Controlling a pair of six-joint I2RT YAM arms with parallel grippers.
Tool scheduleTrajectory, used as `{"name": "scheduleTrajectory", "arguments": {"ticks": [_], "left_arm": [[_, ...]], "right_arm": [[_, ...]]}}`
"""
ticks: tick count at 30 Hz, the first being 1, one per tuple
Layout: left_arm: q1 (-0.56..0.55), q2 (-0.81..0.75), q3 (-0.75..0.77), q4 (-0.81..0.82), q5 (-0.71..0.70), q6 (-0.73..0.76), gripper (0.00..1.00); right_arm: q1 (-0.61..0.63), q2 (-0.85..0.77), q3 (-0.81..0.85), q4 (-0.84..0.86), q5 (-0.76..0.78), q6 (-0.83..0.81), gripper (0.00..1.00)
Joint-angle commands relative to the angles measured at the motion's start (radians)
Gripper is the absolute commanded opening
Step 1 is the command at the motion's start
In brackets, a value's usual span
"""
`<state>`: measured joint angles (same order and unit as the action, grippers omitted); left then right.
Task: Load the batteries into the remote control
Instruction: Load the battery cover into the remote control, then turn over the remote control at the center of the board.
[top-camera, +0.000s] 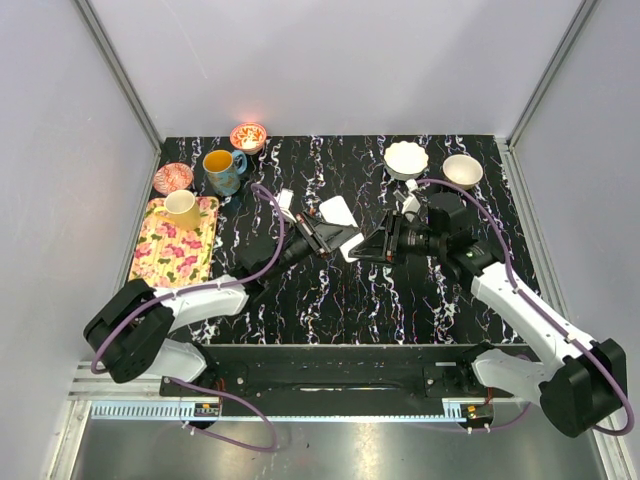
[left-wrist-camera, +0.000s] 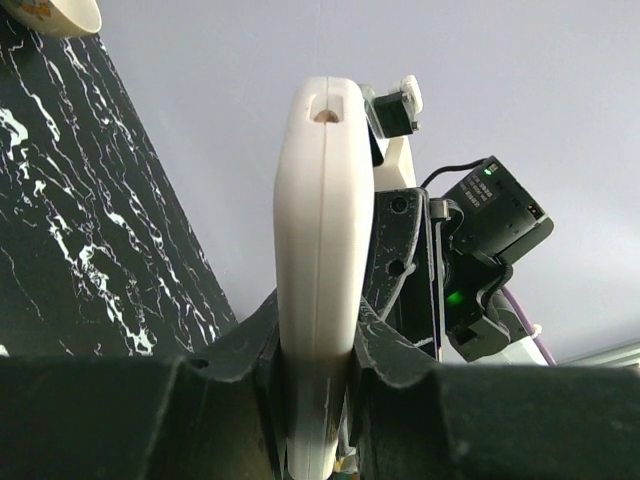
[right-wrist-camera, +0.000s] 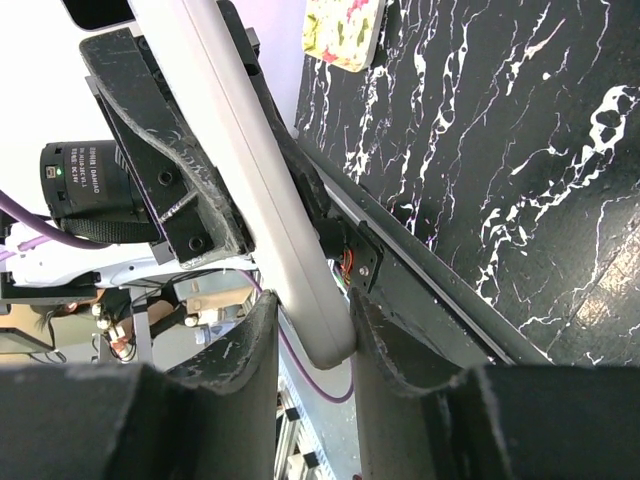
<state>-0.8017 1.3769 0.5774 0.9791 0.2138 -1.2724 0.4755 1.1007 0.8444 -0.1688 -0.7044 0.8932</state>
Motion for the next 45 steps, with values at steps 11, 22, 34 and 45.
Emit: {"name": "scheduleTrajectory", "arguments": {"ticks": [11,22,34,45], "left_arm": [[-0.102,-0.044,0.018,-0.017,0.417,-0.008,0.0],[-0.057,-0.068,-0.011,-0.014,0.441,0.001,0.0],[0.037,0.001,-0.085,0.214,0.421,-0.138,0.54],[0.26,-0.175,-0.185,0.076,0.262,-0.074,0.99]], "right_arm": [[-0.009,0.033,0.082,0.212,0.057,-0.105,0.45],[-0.011,0.007,0.105,0.126,0.017,-0.185,0.44],[-0.009,-0.048,0.065,0.108,-0.043,-0.197,0.0],[-0.006,-0.009,0.272,-0.515,0.591,-0.433,0.0]]}}
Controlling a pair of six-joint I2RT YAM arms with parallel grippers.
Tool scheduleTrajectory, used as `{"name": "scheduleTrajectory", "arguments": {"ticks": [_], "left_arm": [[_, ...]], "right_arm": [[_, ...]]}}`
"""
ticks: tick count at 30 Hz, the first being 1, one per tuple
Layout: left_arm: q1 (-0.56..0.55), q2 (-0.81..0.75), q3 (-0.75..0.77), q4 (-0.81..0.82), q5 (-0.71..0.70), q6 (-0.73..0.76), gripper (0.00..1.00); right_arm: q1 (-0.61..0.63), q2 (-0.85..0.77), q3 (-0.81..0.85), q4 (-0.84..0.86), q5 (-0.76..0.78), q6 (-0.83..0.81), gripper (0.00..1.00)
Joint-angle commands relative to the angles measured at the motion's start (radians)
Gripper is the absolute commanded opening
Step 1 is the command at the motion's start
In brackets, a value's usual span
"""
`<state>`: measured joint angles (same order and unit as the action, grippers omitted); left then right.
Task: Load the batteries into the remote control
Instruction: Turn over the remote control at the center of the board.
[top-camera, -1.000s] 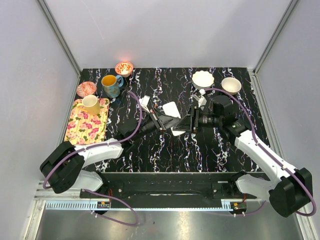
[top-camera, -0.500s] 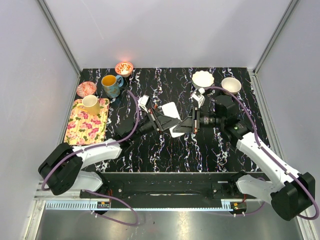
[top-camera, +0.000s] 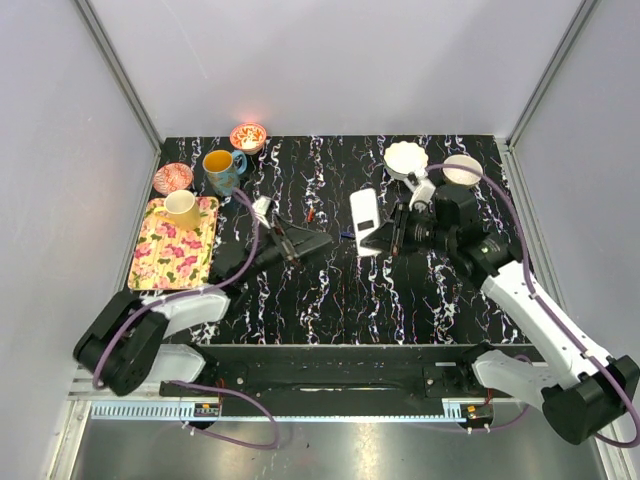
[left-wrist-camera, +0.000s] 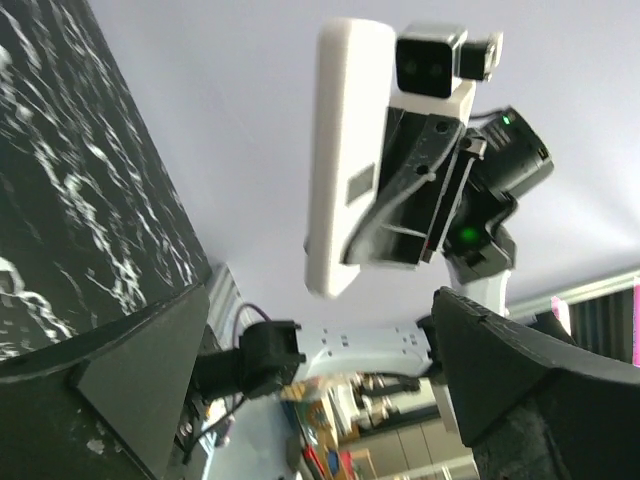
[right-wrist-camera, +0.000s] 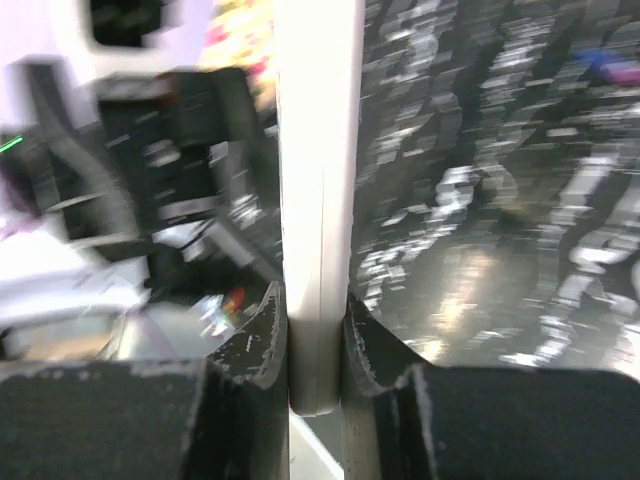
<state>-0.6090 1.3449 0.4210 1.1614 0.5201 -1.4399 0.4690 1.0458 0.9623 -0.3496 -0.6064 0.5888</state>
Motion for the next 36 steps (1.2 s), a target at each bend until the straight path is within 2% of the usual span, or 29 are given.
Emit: {"name": "scheduleTrajectory", "arguments": {"ticks": [1,2,3,5,6,7,10,14,17,26,29,30,36], "left_arm": [[0.086,-0.244,-0.027,-0.211,-0.09,0.142,0.99],[0.086,-0.298,-0.012,-0.335,-0.119,0.203,0.99],[0.087,-0.352,0.01,-0.614,-0.161,0.339,0.99],[0.065,-0.475,0.076,-0.907,-0.297,0.445,0.99],[0.063,-0.507,0.082,-0.958,-0.331,0.499,0.99],[0.063,-0.568,0.079,-1.0,-0.377,0.515,0.99],[0.064,-0.66,0.073,-1.138,-0.46,0.565,0.99],[0.064,-0.681,0.09,-1.297,-0.494,0.618,0.99],[0.063,-0.67,0.102,-1.339,-0.486,0.641,0.99],[0.063,-0.705,0.082,-1.367,-0.456,0.653,0.99],[0.064,-0.713,0.071,-1.372,-0.457,0.651,0.99],[0.063,-0.716,0.068,-1.37,-0.451,0.653,0.99],[0.063,-0.731,0.061,-1.39,-0.436,0.656,0.99]], "right_arm": [[0.0,0.077,0.206,-0.4,0.604,-0.151,0.0],[0.003,0.139,0.225,-0.452,0.722,-0.168,0.0],[0.002,0.17,0.234,-0.519,0.908,-0.175,0.0],[0.002,0.232,0.233,-0.543,1.058,-0.185,0.0],[0.002,0.244,0.227,-0.545,1.173,-0.185,0.0],[0.002,0.253,0.208,-0.537,1.213,-0.178,0.0],[0.002,0.315,0.196,-0.496,1.246,-0.214,0.0],[0.003,0.547,0.259,-0.55,1.287,-0.207,0.0],[0.002,0.669,0.302,-0.542,1.304,-0.198,0.0],[0.003,0.89,0.415,-0.539,1.318,-0.25,0.0],[0.003,0.927,0.446,-0.539,1.263,-0.268,0.13],[0.002,0.936,0.449,-0.539,1.231,-0.268,0.21],[0.002,0.977,0.44,-0.516,1.156,-0.274,0.34]]}}
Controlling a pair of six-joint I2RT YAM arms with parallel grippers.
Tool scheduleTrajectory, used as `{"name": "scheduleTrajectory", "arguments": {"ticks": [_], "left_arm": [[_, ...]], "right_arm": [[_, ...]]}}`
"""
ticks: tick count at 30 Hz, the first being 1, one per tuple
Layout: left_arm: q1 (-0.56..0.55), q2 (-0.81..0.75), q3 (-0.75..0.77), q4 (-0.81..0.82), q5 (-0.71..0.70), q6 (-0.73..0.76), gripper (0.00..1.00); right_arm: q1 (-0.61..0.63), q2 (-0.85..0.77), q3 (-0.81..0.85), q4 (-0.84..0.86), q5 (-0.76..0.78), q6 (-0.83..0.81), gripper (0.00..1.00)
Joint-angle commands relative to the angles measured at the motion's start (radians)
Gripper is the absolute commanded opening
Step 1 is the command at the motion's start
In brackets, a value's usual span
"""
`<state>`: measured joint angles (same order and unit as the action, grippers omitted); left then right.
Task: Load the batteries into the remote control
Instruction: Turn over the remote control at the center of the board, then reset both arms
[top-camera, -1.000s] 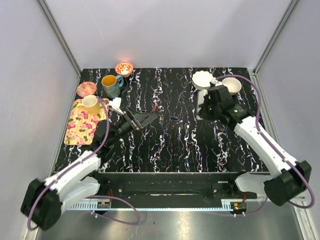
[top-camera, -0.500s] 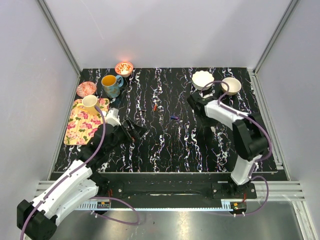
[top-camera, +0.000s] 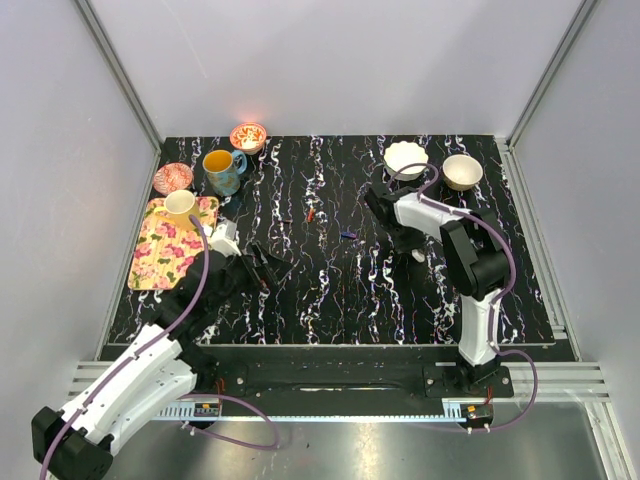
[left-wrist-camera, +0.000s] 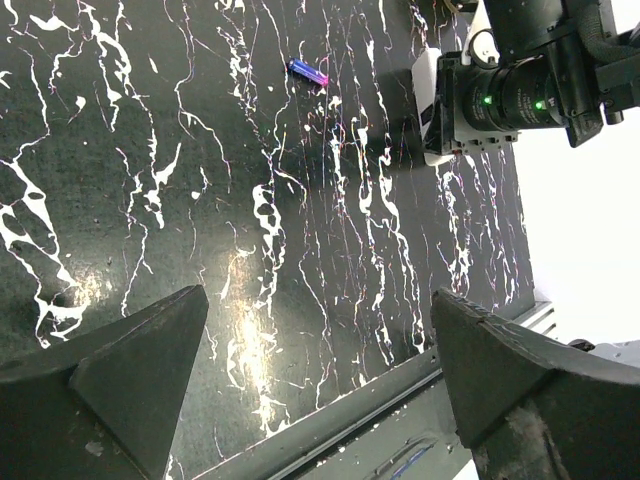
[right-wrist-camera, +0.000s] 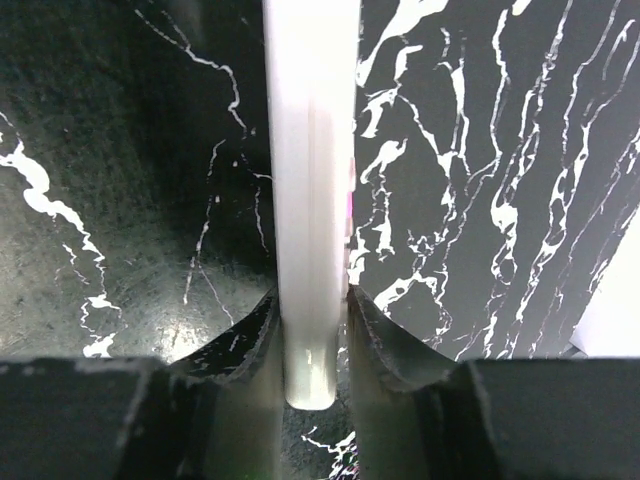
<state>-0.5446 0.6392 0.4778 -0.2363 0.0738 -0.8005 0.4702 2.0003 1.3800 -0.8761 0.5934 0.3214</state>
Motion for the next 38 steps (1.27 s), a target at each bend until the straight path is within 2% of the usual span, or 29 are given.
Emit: {"name": "scheduleTrajectory", "arguments": {"ticks": [1,3,4,9,14,17,19,20,21,22,23,25,28,30,38], "left_arm": [[-0.002,-0.03,0.001,0.005,0.009,0.017,0.99],[0.0,-0.038,-0.004,-0.003,0.009,0.018,0.99],[-0.002,-0.039,-0.004,-0.006,0.008,0.017,0.99],[-0.002,-0.041,-0.001,-0.032,-0.006,0.015,0.99],[0.0,-0.021,0.022,-0.066,-0.045,0.038,0.99],[-0.002,0.008,0.05,-0.104,-0.071,0.049,0.99],[0.0,0.042,0.076,-0.141,-0.118,0.053,0.99],[0.002,0.056,0.085,-0.15,-0.127,0.057,0.99],[0.0,0.077,0.1,-0.159,-0.14,0.058,0.99],[0.002,0.085,0.107,-0.169,-0.146,0.06,0.99],[0.002,0.094,0.111,-0.173,-0.149,0.063,0.99],[0.003,0.105,0.122,-0.182,-0.173,0.06,0.99],[0.003,0.106,0.128,-0.207,-0.236,0.055,0.99],[0.003,0.111,0.134,-0.213,-0.265,0.047,0.99],[0.003,0.112,0.171,-0.224,-0.272,0.058,0.99]], "right_arm": [[0.001,0.032,0.021,0.009,-0.047,-0.005,0.41],[0.002,0.034,0.014,0.011,-0.063,0.001,0.49],[0.001,0.022,0.011,0.012,-0.066,0.005,0.56],[0.002,-0.078,0.001,0.017,-0.136,0.036,0.7],[0.012,-0.319,-0.001,0.025,-0.274,0.067,0.79],[0.012,-0.512,-0.057,0.092,-0.367,0.084,0.81],[0.013,-0.681,-0.178,0.17,-0.43,0.091,0.83],[0.012,-0.742,-0.235,0.277,-0.499,0.096,0.85],[0.012,-0.8,-0.359,0.334,-0.524,0.125,0.9],[0.012,-0.912,-0.425,0.386,-0.537,0.151,0.92],[0.013,-0.961,-0.485,0.478,-0.556,0.169,0.94],[0.012,-1.076,-0.631,0.537,-0.567,0.22,1.0],[0.013,-1.162,-0.771,0.636,-0.592,0.254,1.0],[0.013,-1.181,-0.826,0.646,-0.61,0.265,1.0],[0.013,-1.181,-0.793,0.649,-0.612,0.209,1.0]]}}
